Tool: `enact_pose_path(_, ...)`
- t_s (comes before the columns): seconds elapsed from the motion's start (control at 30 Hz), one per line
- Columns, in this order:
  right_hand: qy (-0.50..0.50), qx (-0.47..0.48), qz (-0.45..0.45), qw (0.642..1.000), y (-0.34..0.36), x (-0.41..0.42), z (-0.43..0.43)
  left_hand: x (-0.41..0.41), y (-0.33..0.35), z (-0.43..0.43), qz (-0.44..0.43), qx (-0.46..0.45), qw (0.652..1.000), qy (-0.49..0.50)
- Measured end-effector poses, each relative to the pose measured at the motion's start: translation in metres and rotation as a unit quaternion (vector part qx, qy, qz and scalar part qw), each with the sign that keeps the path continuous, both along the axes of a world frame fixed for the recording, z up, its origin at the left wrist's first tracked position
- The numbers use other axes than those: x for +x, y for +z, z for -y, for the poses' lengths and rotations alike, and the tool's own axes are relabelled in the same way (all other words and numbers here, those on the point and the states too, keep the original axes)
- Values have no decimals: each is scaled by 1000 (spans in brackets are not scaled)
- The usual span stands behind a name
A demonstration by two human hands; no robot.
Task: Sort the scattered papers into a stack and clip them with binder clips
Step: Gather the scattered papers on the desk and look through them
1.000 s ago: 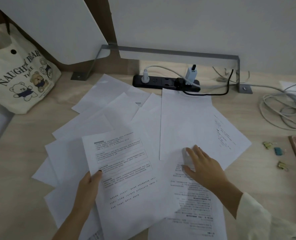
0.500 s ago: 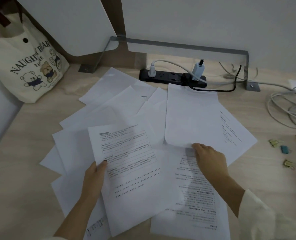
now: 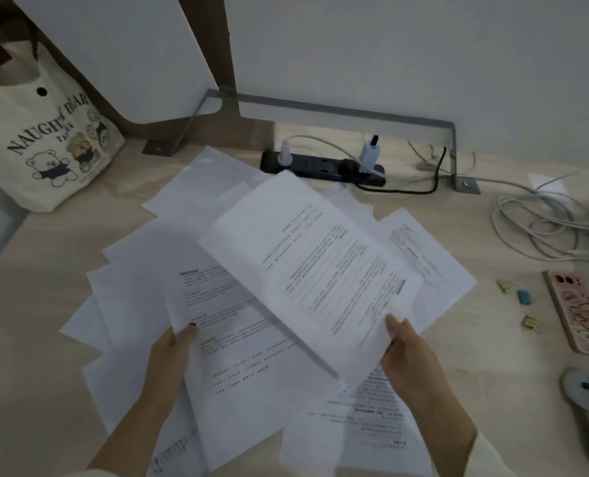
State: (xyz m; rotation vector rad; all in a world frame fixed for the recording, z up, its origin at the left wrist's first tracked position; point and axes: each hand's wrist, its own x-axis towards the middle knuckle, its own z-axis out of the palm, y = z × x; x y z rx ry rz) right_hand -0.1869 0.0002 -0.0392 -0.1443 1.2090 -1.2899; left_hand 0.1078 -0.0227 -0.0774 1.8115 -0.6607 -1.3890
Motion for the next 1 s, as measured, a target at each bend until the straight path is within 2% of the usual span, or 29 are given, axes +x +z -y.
enact_pose_path(0.13, 64, 126, -118, 983, -26, 8, -16, 2, -4, 1, -8, 9, 1000, 9)
enact_pose_path(0.3, 153, 190, -249, 937, -19, -5, -7, 10, -6, 2, -28, 26, 999, 0)
enact_pose_path(0.4, 246, 229, -323, 885, -14, -23, 8, 15, -7, 1, -37, 30, 999, -15)
enact_pose_path(0.5, 354, 231, -439, 793, -11, -36, 29, 19, -6, 2, -51, 37, 998, -32)
enact_pose_path(0.63, 444, 187, -595, 643, 0, -33, 62, 27, -5, 4, -74, 52, 994, -56)
enact_pose_path(0.73, 446, 137, -700, 541, 14, -9, 84, 29, -4, 5, -75, 55, 992, -80)
enact_pose_path(0.87, 413, -22, -782, 467, 20, 44, 109, 24, -4, 12, -72, 67, 990, -98)
enact_pose_path(1.0, 364, -172, -796, 452, 8, 97, 127, 13, 2, 18, -63, 66, 990, -108)
